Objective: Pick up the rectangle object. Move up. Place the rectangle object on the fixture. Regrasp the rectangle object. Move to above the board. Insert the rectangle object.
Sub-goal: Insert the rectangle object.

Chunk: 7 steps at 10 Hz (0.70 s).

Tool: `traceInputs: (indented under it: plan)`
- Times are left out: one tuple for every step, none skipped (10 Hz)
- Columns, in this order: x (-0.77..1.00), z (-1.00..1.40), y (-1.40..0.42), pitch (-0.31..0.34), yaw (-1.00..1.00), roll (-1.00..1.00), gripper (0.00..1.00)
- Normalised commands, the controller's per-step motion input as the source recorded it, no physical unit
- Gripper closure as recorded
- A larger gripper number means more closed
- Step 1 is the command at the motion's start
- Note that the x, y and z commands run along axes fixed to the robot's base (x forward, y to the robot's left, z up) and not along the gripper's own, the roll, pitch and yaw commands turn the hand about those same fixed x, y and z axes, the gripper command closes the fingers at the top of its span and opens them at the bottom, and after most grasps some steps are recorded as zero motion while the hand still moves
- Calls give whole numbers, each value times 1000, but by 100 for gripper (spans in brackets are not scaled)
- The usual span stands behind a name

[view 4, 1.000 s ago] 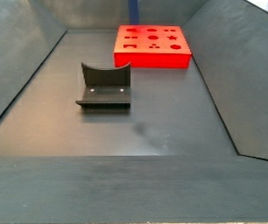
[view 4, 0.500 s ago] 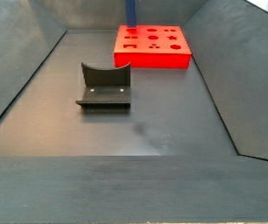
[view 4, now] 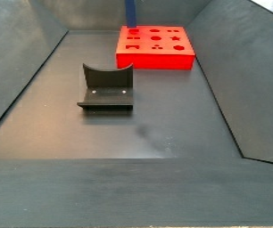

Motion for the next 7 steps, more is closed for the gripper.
traceInputs:
  plan:
    - [0,-66,-23,0,0,26,100]
    - [-31,-86,-83,-17,31,49,100]
    - [-103,-89,-160,-94,74,114,100]
    - [-83,-51,-160,-114,57,84,100]
    - [-54,-63,-143,-154,51,54,100]
    - [0,-74,-6,-161,97,23,100]
    - [69,-43,74,-191,209,0,100]
